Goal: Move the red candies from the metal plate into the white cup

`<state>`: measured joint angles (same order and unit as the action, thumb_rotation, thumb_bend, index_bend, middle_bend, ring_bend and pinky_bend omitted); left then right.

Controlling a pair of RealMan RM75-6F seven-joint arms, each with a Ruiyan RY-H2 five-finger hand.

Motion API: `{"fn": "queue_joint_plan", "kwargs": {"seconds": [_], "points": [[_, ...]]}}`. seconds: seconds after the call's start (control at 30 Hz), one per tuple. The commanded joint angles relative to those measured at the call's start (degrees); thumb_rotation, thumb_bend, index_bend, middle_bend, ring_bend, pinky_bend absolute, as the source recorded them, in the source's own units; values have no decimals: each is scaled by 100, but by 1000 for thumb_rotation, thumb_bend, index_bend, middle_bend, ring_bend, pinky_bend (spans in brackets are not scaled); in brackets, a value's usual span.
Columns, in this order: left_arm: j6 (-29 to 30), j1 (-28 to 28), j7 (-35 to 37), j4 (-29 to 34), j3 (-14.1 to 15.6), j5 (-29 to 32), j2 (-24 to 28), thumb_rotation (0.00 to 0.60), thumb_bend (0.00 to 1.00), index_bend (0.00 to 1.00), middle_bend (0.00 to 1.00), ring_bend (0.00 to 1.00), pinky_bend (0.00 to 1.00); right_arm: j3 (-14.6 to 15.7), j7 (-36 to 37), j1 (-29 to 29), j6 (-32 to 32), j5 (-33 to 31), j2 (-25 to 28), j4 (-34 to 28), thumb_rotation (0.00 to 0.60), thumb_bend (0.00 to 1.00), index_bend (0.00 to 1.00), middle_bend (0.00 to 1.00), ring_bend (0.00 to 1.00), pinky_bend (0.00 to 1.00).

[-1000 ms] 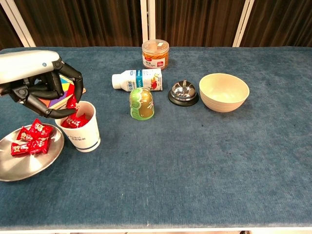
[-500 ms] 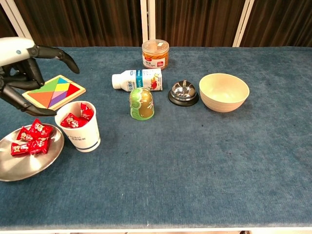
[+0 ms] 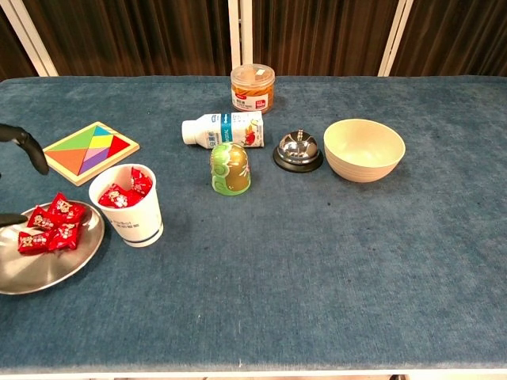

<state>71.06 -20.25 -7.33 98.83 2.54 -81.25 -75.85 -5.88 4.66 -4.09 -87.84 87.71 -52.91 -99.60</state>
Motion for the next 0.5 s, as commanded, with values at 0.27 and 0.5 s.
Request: {"fn": "queue_joint_plan", "kwargs": {"seconds": [0.27,0.5], "points": [[-410,-60,-414,-594,-16,180,-732,600,162,414,988,949,891,22,-21,26,-36,14,17,-41,600,216,0,138,3,132],[-575,-105,-782,-737,-140,502,-897,600,173,414,988,949,891,34,11,32,-27,0,4,-9,600,216,0,138,4,132]]}}
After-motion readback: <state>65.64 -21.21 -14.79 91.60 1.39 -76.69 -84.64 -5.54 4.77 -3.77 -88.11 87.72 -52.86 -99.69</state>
